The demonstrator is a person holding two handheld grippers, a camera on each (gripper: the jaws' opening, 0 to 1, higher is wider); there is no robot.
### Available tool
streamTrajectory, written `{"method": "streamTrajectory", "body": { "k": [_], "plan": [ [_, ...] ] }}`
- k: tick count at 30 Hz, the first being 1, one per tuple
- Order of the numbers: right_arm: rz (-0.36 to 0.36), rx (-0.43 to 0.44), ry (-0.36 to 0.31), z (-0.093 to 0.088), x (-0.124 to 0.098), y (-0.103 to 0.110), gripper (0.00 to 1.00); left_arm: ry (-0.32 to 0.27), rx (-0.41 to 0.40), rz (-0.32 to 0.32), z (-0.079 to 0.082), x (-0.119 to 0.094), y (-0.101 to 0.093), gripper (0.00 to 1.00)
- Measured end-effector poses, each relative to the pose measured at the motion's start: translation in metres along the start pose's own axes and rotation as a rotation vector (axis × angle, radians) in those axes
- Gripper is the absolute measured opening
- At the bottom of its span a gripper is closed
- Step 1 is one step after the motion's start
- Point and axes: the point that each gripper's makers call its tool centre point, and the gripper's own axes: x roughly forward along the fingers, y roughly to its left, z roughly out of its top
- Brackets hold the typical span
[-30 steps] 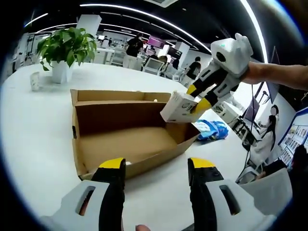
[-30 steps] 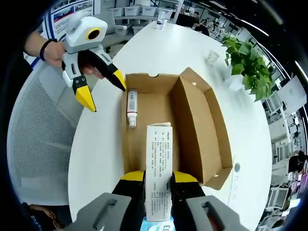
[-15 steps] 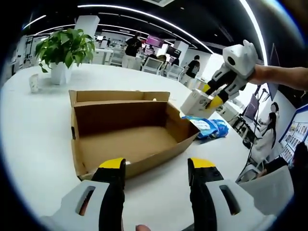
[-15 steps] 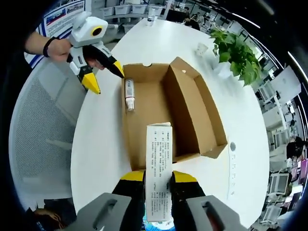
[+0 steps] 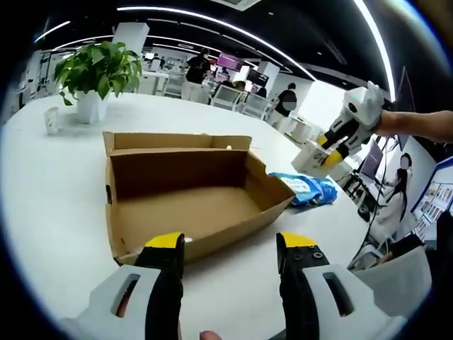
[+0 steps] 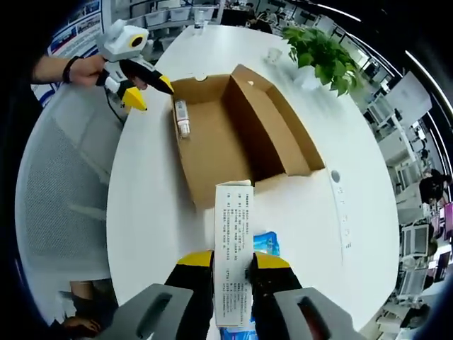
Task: Operate the shoe box by opening the lid, removing the specified soft item, and placing it in the target area until the item is outside and the box remains undamaged.
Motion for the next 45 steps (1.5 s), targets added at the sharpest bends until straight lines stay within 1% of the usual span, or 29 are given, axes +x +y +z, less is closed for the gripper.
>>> {"method": "streamTrajectory", "body": {
  "k": [7,11,13,16,21,22,29,34,39,45],
  "plan": [
    [-0.021,0.054,0.020,-0.039,-0.009,-0.002,0.15,0.004,-0.011,0.017,-0.001,-0.006,-0.003,0.54],
    [-0.034,0.088,0.020,-0.056,-0.014,-0.003,0.15,0.003,-0.004,0.024,0.002,-0.011,-0.007,0.54],
    [-0.039,0.109,0.015,-0.064,-0.017,-0.003,0.15,0.002,-0.003,0.027,0.002,-0.009,-0.006,0.54],
    [-0.046,0.126,0.016,-0.076,-0.020,-0.004,0.15,-0.004,0.000,0.031,0.009,-0.010,-0.007,0.54],
    [-0.054,0.146,0.020,-0.094,-0.024,-0.003,0.15,-0.016,0.016,0.034,0.018,-0.011,-0.013,0.55],
    [-0.055,0.149,0.020,-0.095,-0.024,-0.003,0.15,-0.017,0.017,0.034,0.017,-0.009,-0.009,0.55],
    [-0.062,0.190,0.026,-0.121,-0.025,0.000,0.15,-0.010,0.025,0.036,0.018,-0.008,-0.014,0.55],
    [-0.057,0.215,0.032,-0.139,-0.021,0.004,0.15,-0.014,0.008,0.044,0.019,-0.009,-0.015,0.55],
    [-0.049,0.217,0.039,-0.151,-0.018,0.006,0.15,-0.005,0.012,0.053,0.018,-0.009,-0.018,0.55],
    [-0.049,0.224,0.037,-0.161,-0.017,0.000,0.15,0.004,0.006,0.060,0.016,-0.005,-0.021,0.55]
  ]
}}
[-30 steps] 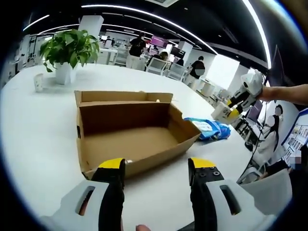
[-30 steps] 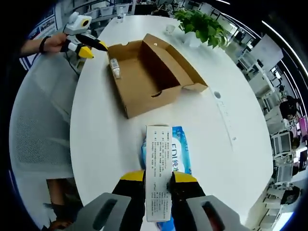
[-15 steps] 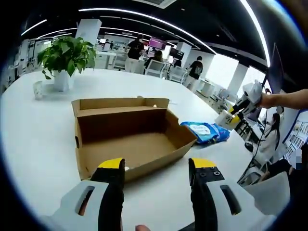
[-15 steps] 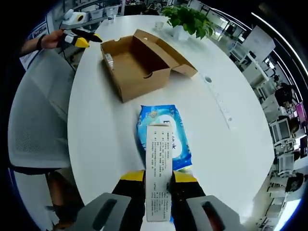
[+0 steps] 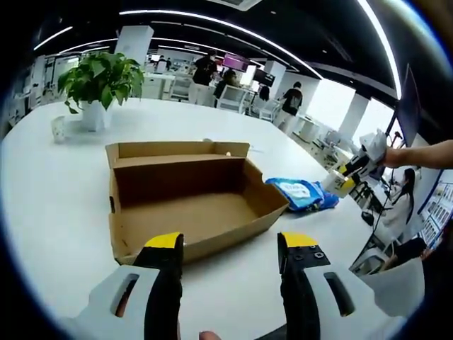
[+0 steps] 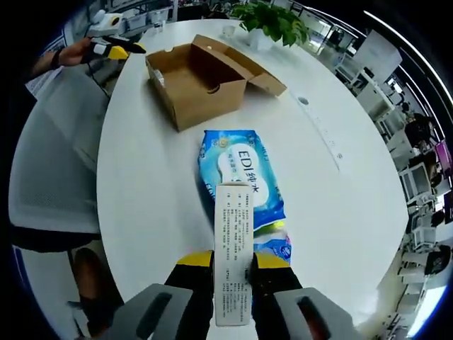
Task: Operate the shoe box by opening the lid, removing the specified soft item, and placing it in the target area until the item is outside and the box remains undamaged.
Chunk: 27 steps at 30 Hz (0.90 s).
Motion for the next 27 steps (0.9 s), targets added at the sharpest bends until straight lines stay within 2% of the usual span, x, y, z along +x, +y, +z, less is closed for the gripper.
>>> {"method": "streamTrajectory", "body": {
  "k": [7,17,22,27],
  "plan": [
    [-0.001,0.007,-0.005,-0.005,0.000,-0.017,0.15,0.014,-0.001,0.005,-0.004,0.001,-0.006,0.55],
    [-0.016,-0.002,-0.014,-0.001,0.003,-0.053,0.15,0.023,-0.011,0.040,-0.008,-0.007,-0.004,0.55],
    [-0.055,-0.028,0.010,-0.003,0.010,-0.076,0.15,0.020,-0.020,0.064,-0.009,-0.014,0.000,0.55],
    [-0.059,-0.051,0.030,-0.006,0.018,-0.094,0.15,0.018,-0.022,0.092,-0.009,-0.023,0.004,0.55]
  ]
}}
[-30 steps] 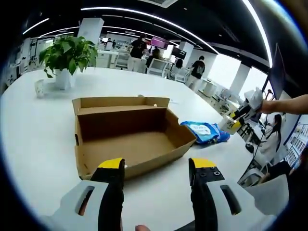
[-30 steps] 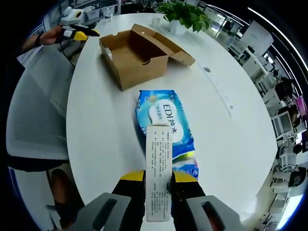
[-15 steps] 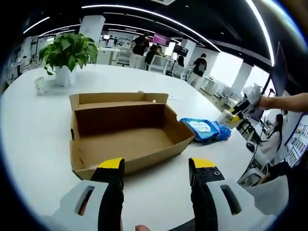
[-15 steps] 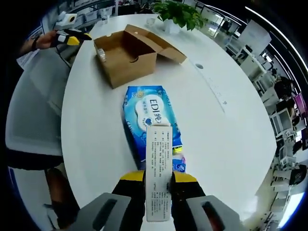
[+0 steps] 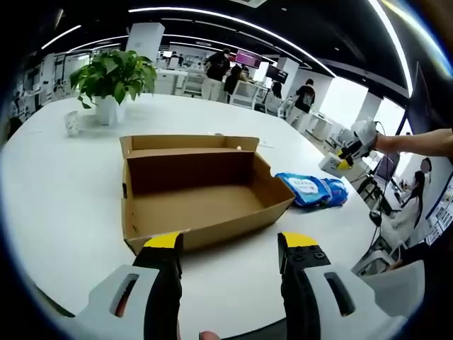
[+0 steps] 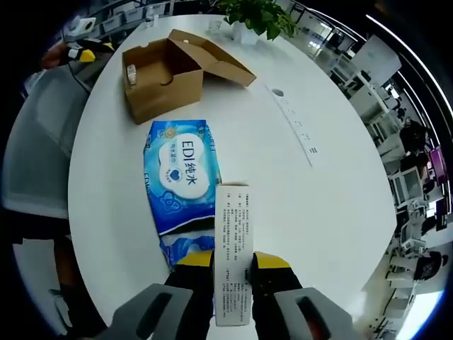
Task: Operate the shoe box by opening the lid, removing the specified soft item, and placing it in the target area until the item is outside and the box remains undamaged.
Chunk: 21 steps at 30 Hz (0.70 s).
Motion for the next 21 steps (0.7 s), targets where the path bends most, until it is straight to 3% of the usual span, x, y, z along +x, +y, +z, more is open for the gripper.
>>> {"method": "streamTrajectory", "body": {
  "k": [14,21],
  "plan": [
    [0.020,-0.025,0.030,-0.008,0.038,-0.034,0.15,-0.019,-0.040,0.075,-0.003,-0.017,0.017,0.56],
    [0.036,-0.040,0.048,-0.015,0.052,-0.039,0.16,-0.014,-0.042,0.097,-0.004,-0.018,0.021,0.56]
  ]
}}
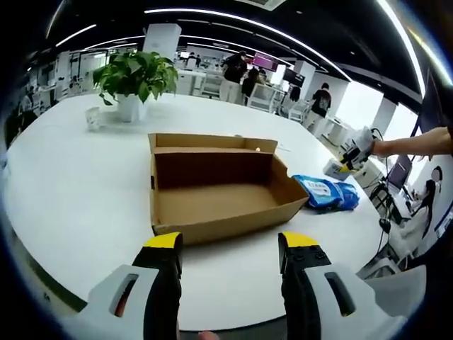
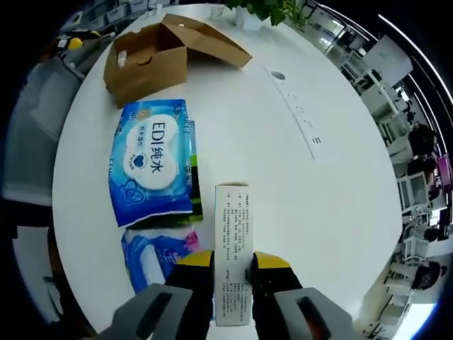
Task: Operate the shoe box by opening the lid, removing the specified soft item, and placing it in the target area until the item is outside and the box remains undamaged.
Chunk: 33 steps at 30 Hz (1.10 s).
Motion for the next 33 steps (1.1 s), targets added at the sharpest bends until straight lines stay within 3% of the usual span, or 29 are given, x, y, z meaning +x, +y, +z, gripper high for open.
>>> {"method": "streamTrajectory", "body": {
  "k": [15,33],
  "plan": [
    [0.037,-0.010,0.029,-0.014,0.026,-0.001,0.16,0.010,-0.004,0.020,-0.003,0.001,-0.002,0.56],
    [0.069,-0.040,0.047,-0.024,0.035,0.011,0.16,0.023,0.001,0.027,-0.005,-0.001,-0.006,0.56]
  ]
}}
